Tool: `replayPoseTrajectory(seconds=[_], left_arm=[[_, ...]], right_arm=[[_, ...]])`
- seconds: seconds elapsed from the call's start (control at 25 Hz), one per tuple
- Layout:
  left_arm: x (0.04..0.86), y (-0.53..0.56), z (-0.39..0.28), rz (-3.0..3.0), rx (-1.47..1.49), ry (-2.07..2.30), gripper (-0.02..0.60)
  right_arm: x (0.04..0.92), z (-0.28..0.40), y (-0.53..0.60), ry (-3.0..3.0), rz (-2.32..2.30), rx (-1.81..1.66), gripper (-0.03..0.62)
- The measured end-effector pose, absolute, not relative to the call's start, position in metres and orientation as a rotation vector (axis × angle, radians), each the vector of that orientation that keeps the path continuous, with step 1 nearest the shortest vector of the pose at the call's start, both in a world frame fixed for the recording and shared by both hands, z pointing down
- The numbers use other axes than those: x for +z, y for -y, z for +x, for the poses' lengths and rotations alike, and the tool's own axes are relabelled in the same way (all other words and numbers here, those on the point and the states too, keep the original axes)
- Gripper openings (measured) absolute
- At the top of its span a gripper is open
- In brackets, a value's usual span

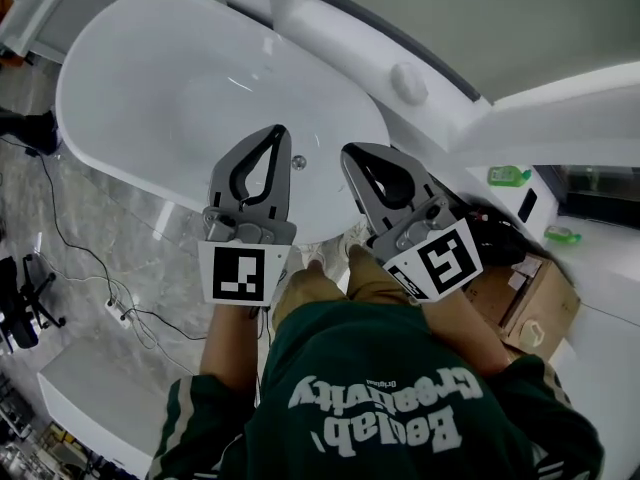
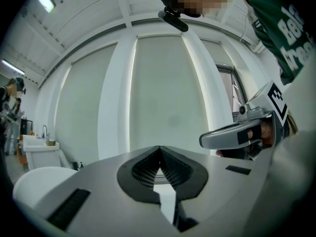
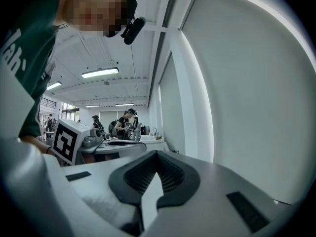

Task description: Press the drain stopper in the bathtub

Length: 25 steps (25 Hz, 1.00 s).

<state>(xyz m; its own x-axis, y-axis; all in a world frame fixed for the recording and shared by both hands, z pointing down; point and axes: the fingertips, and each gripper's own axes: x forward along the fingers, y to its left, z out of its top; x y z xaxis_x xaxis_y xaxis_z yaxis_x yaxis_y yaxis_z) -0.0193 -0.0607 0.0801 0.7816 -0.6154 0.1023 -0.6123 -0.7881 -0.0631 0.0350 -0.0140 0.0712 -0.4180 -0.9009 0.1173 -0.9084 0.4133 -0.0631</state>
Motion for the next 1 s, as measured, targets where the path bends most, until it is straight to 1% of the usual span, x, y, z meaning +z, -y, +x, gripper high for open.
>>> replayPoseTrajectory(seconds=[0.36,0.64,0.84,1.0], left_arm=[[0.098,0.069,-0.026,-2.943,-0.199,-1.059,0.006],[0.126,0.081,-0.012,-2.943,-0.264,-1.115,0.005],[0.162,0.081,0.007,-2.957,-0.385,-1.144,0.005],[0.193,0.097,0.017,-2.928,-0.466,-1.196,0.005]], right_arm=[[0.096,0.037,0.033,2.601,1.608,0.217,0.011],[0.126,0.049,0.059,2.656,1.476,0.219,0.011],[0.167,0.063,0.081,2.705,1.341,0.223,0.011],[0.219,0.070,0.102,2.723,1.229,0.317,0.011]])
